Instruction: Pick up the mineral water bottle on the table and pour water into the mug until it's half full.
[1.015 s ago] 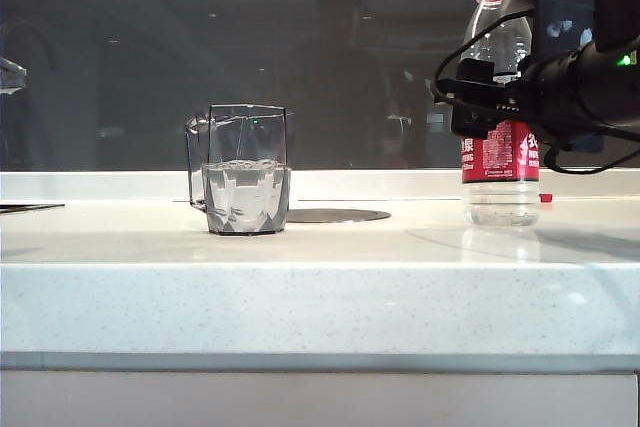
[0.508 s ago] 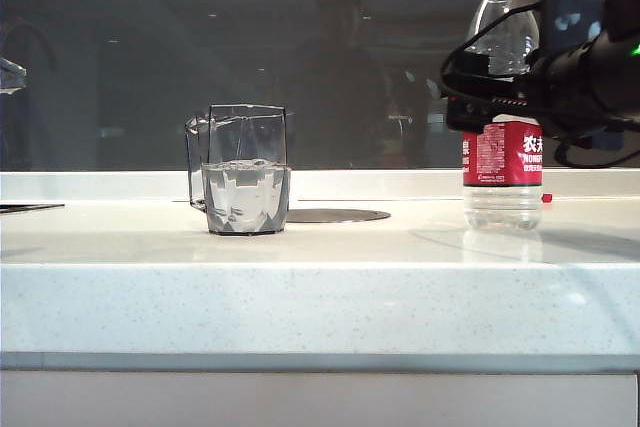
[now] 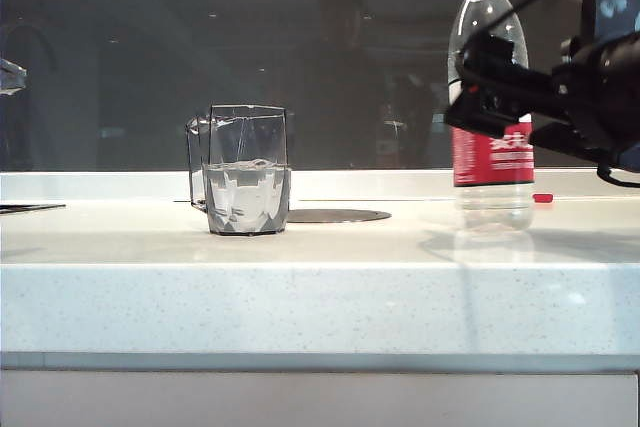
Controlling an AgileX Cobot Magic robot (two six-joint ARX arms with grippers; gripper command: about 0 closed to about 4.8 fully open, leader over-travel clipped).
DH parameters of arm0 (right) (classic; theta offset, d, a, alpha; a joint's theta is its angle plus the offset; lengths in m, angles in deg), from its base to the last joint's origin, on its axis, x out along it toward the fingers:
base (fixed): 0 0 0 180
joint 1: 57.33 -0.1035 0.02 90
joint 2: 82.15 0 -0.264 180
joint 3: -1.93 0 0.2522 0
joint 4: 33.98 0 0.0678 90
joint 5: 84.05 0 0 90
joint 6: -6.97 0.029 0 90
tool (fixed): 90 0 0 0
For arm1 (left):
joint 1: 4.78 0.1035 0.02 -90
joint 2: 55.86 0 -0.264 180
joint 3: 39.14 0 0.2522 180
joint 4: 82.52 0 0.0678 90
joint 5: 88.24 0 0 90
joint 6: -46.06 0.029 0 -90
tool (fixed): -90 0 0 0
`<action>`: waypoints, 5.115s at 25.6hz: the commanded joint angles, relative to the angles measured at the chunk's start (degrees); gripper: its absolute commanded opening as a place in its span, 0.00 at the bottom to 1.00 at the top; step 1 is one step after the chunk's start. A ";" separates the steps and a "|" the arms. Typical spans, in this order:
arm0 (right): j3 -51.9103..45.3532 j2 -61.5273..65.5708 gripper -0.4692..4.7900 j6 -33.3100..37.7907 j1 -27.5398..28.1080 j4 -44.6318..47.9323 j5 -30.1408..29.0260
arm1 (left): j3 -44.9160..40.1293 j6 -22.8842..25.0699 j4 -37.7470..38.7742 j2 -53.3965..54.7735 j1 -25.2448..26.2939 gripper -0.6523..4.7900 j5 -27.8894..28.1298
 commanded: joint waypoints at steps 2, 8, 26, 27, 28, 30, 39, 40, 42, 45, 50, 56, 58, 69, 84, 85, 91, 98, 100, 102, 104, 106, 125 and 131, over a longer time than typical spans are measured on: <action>-3.87 -5.16 1.00 -0.44 -6.69 0.81 13.51 | 0.17 0.09 -0.46 -0.02 4.83 0.11 -1.09; -6.12 -11.89 1.00 -0.87 -15.96 1.05 22.01 | 0.15 0.09 -0.48 -0.02 16.31 0.11 -1.07; -6.32 -35.63 0.16 -14.05 -30.88 -6.62 36.81 | 0.15 0.07 -0.48 -0.02 32.72 0.11 -1.09; -6.32 -36.98 0.16 -14.19 -30.88 -6.95 37.70 | 0.15 0.09 -0.48 -0.02 32.72 0.11 -1.09; -6.32 -37.53 0.16 -14.21 -30.88 -6.97 37.68 | 0.15 0.09 -0.48 -0.02 32.72 0.11 -1.07; -6.32 -38.99 0.17 -14.23 -30.88 -7.28 37.66 | 0.15 0.09 -0.48 -0.02 32.74 0.11 -1.07; -6.32 -40.83 0.17 -14.21 -30.86 -9.94 40.41 | 0.15 0.09 -0.48 -0.02 32.68 0.11 -1.05; -6.32 -40.83 0.17 -14.21 -30.86 -9.94 40.41 | 0.15 0.09 -0.50 -0.02 32.68 0.11 -1.09; -6.32 -40.85 0.17 -14.21 -30.86 -9.90 40.39 | 0.15 0.09 -0.20 -0.02 32.68 0.11 -1.07; -6.32 -40.83 0.17 -14.21 -30.86 -9.92 40.39 | 0.15 0.09 1.44 -0.02 32.68 0.11 -1.60; -6.32 -40.85 0.17 -14.21 -30.86 -9.90 40.39 | 0.15 0.09 2.86 -0.02 32.68 0.11 -3.69; -6.32 -40.85 0.17 -14.21 -30.86 -9.90 40.39 | 0.15 0.09 0.96 -0.02 32.68 0.11 -5.38; -6.32 -40.85 0.17 -14.21 -30.86 -9.92 40.39 | 0.15 0.09 0.79 -0.02 32.65 0.11 -5.42; -6.32 -40.85 0.17 -14.21 -30.86 -9.90 40.39 | 0.15 0.09 0.83 -0.02 32.63 0.11 -5.38; -7.15 -46.88 0.17 -15.80 -28.92 -10.62 40.26 | 0.15 0.09 0.83 -0.02 32.65 0.11 -5.38; -7.28 -49.59 0.17 -20.63 -27.26 -11.61 40.37 | 0.15 0.09 0.83 -0.02 32.65 0.11 -5.38; -8.02 -60.65 0.17 -23.39 -17.68 -12.39 40.22 | 0.15 0.09 0.83 -0.02 32.65 0.11 -5.38; -8.07 -73.00 0.17 -25.77 -6.62 -28.06 32.63 | 0.15 0.09 0.83 -0.02 32.65 0.11 -5.38; -8.07 -73.46 0.17 -25.75 -2.47 -33.97 22.01 | 0.15 0.09 0.83 -0.02 32.65 0.11 -5.38; -8.07 -73.42 0.17 -25.73 0.50 -37.07 15.26 | 0.15 0.09 0.83 -0.02 32.65 0.11 -5.38; -8.09 -73.42 0.17 -25.05 3.96 -40.06 7.61 | 0.15 0.09 0.83 -0.02 32.65 0.11 -5.38; -8.22 -73.42 0.17 -23.61 7.43 -41.92 1.92 | 0.15 0.09 0.83 -0.02 32.65 0.11 -5.40; -10.69 -74.29 0.17 -8.20 26.67 -55.17 -9.31 | 0.15 0.09 0.83 -0.02 32.65 0.11 -5.38; -10.69 -74.29 0.17 -9.64 26.64 -59.17 -9.35 | 0.15 0.09 0.83 -0.02 32.65 0.11 -5.38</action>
